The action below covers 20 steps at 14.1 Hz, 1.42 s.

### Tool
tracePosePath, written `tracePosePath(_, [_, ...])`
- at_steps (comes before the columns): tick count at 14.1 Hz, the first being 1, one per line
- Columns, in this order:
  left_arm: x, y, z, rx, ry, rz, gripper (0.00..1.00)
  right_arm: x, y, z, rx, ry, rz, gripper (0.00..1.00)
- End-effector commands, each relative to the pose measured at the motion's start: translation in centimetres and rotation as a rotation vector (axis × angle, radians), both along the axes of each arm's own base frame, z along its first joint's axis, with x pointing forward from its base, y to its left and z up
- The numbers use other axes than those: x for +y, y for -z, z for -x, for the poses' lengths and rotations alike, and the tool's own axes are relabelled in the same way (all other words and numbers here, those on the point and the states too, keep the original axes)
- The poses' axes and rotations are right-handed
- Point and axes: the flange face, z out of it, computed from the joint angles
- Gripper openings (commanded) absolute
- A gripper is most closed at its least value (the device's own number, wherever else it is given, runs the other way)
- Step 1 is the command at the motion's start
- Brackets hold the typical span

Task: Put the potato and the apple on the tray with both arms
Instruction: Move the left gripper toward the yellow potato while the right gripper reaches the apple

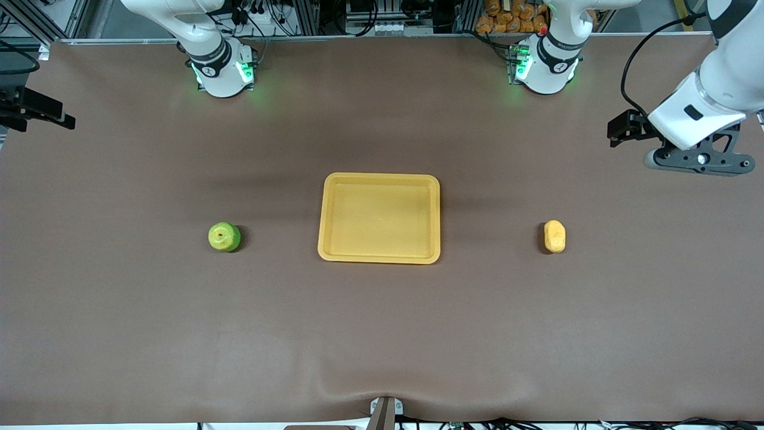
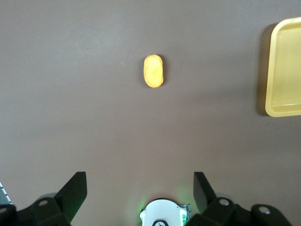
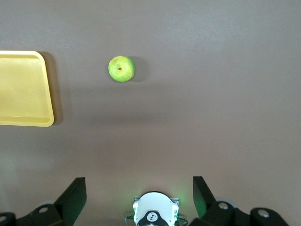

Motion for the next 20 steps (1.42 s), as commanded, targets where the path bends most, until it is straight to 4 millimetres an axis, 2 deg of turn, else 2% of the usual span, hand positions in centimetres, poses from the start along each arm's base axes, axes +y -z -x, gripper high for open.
tracePosePath(1, [1.4,0.3,-1.0,0.003,-0.036,-0.014,1.0,0.7,-0.3,-2.0,-0.005,-0.002,0.008,1.0])
tracePosePath(4, [5.6,6.0,-3.6,0.07,-0.082,-0.002,1.0,0.4,0.9,-2.7,0.016,0.001,0.011,1.0])
tracePosePath(6, [7.0,9.9,-4.4,0.036,-0.084,0.01,1.0,0.5,1.6,-3.1,0.029,0.002,0.012,1.0])
tracePosePath(8, [6.9,13.2,-4.4,0.016,-0.074,0.016,1.0,0.4,2.2,-3.4,0.038,0.003,0.014,1.0])
tracePosePath(10, [6.7,16.0,-4.4,0.007,-0.063,0.018,1.0,0.3,4.8,-4.6,0.086,0.004,0.016,1.0])
tracePosePath(11, [6.6,17.1,-4.3,0.0,-0.059,0.021,1.0,0.2,5.0,-4.7,0.088,0.004,0.017,1.0])
tracePosePath(13, [7.6,18.7,-4.5,-0.02,-0.071,0.027,1.0,0.5,5.5,-5.0,0.094,-0.004,0.03,1.0])
tracePosePath(18, [7.5,23.9,-6.6,-0.036,-0.083,0.049,1.0,0.2,8.2,-6.1,0.146,-0.004,0.062,1.0])
tracePosePath(20, [6.9,24.8,-6.9,-0.04,-0.091,0.052,1.0,0.4,9.3,-6.4,0.165,-0.003,0.06,1.0])
